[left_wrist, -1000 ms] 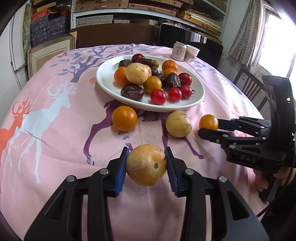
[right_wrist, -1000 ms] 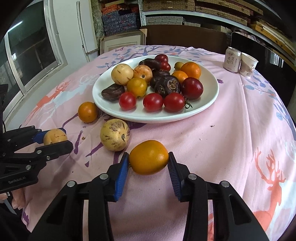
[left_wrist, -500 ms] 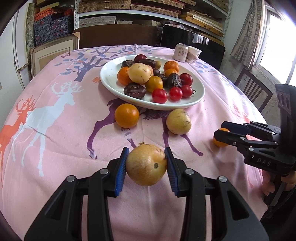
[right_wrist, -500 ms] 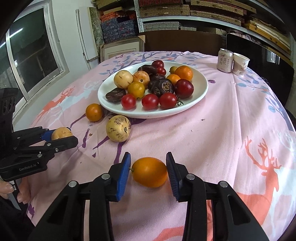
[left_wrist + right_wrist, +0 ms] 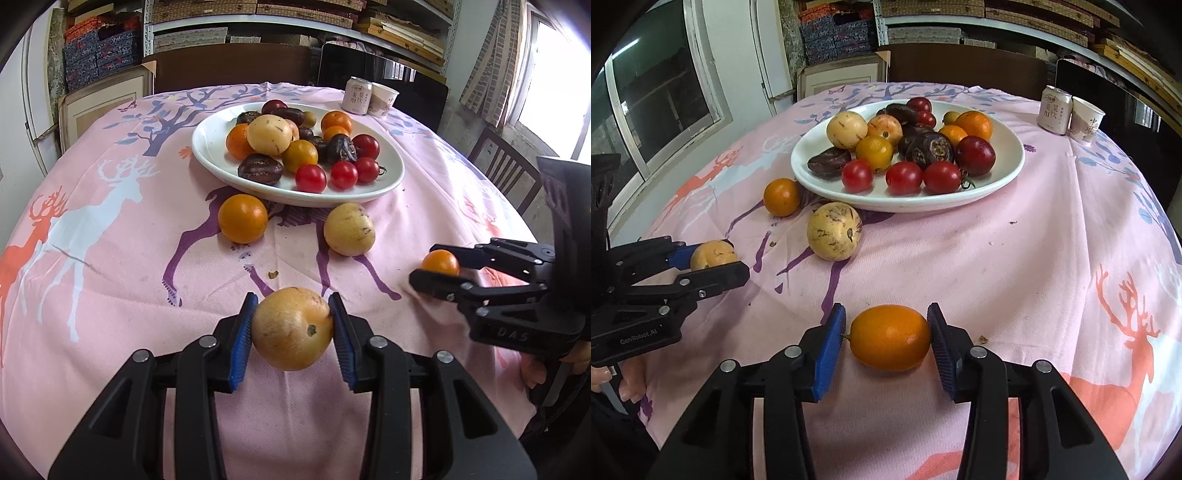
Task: Organize fruits
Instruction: 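Hold both fruits in the tools and lift them above the table, then carry both fruits onto the plate and open both tools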
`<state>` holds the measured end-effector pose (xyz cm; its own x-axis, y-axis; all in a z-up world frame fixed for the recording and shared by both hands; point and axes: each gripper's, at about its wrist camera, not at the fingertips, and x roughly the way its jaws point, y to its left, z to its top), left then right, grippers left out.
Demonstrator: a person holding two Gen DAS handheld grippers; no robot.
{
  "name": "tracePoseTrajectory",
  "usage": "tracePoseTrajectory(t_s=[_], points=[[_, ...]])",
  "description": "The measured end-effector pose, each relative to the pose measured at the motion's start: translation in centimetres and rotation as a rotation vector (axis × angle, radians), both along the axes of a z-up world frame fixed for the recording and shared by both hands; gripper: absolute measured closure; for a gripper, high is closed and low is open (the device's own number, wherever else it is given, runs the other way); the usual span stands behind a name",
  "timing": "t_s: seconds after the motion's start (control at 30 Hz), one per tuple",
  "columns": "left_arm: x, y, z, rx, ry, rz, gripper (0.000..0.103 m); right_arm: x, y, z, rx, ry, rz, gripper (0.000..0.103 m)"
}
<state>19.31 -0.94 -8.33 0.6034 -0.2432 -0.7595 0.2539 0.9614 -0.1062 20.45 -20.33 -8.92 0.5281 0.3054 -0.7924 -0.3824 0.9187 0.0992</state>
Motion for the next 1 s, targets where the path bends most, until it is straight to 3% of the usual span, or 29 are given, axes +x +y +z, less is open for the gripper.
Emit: tracePoseTrajectory(t_s=[0.33,0.57,0.73,1.0], points=[[0.1,0.0,-0.1,0.004,0.001,0.001,0.065,-0.3,-0.6,0.0,0.052,0.009,-0.033,0.058],[0.0,0.3,0.2,-0.016,-0.012,0.003,0.065,-2.1,-1.5,1.3,0.099,-0.067,0.000,0.058],[-0.2,0.6,0.6,-0.034,-0.025,0.009,0.065,-2.7,-2.3,1.6,0.104,-0.069,-0.002,0.058],[0.3,0.4,2.8,-0.031,-0.067,0.003,0.065,-2.8,-4.6,2.8,0.138,-0.082,-0.040,0.058]])
